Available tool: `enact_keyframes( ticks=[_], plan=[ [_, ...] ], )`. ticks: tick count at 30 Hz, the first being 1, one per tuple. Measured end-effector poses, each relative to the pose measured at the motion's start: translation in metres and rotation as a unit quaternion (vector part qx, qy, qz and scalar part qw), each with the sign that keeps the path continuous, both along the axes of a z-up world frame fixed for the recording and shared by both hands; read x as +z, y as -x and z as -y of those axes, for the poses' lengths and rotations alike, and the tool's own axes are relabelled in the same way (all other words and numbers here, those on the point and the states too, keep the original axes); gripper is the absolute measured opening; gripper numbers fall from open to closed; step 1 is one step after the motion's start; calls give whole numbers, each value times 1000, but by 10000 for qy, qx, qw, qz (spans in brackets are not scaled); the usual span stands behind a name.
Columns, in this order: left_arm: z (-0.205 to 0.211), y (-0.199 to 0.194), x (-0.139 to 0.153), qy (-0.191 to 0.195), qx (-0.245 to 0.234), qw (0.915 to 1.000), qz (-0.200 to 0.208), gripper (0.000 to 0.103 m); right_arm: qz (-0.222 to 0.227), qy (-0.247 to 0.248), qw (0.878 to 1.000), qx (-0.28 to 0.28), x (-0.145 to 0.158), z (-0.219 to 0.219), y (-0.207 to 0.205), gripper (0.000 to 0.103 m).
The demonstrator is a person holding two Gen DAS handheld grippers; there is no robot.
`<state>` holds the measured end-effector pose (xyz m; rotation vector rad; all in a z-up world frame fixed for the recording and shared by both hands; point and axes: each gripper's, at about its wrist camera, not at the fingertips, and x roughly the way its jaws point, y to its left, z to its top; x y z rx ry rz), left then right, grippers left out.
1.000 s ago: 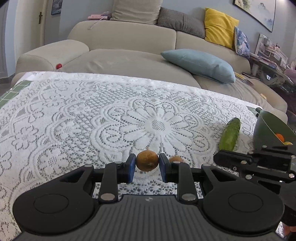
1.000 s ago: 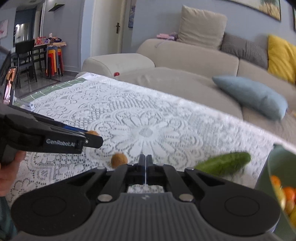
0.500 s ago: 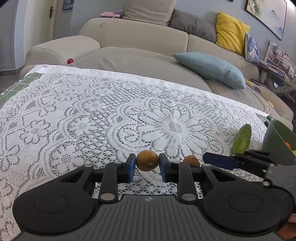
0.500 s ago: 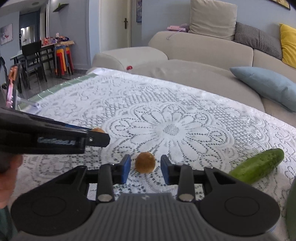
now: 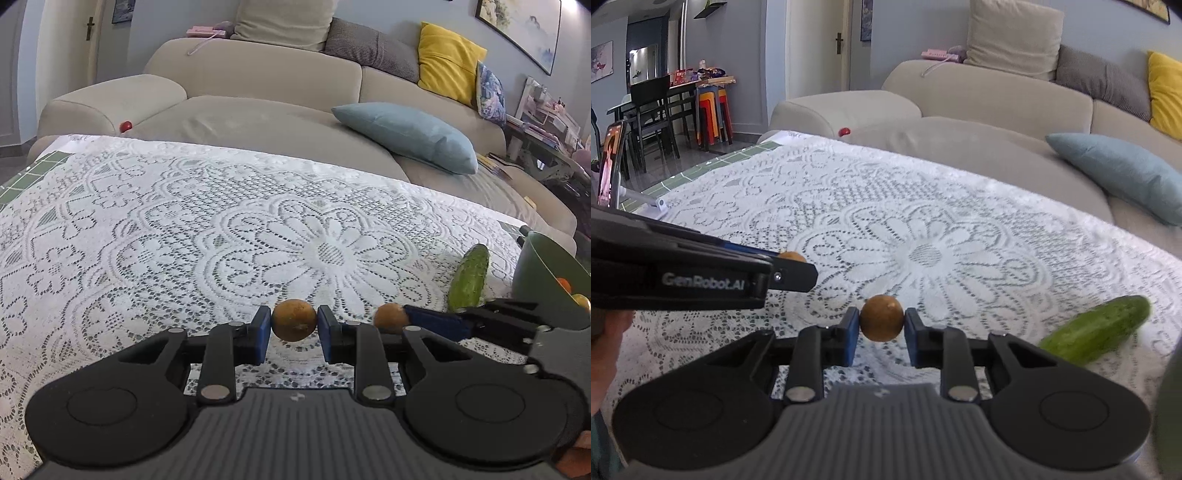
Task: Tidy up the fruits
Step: 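Lift both held kiwis and carry them over the green colander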
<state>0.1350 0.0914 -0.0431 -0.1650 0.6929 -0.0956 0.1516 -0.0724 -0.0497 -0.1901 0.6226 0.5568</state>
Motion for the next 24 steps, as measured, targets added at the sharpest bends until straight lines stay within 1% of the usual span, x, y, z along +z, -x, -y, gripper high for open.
enact_keyframes(
  ticks=[7, 13, 19, 24],
  plan=[
    [22, 2, 17, -88, -238, 9996, 133, 30, 297, -47, 9993, -224, 29, 36, 17, 23],
    [62, 0, 39, -207, -661, 9970, 357, 30, 490, -65, 9972, -556, 55, 83, 24, 23],
    [109, -3, 53, -236, -1126, 9923, 459, 30, 730, 222, 9937, -821, 78, 130, 29, 23],
    [146, -10, 59, -175, -1456, 9882, 448, 30, 868, 503, 9892, -1067, 90, 167, 30, 23]
  ],
)
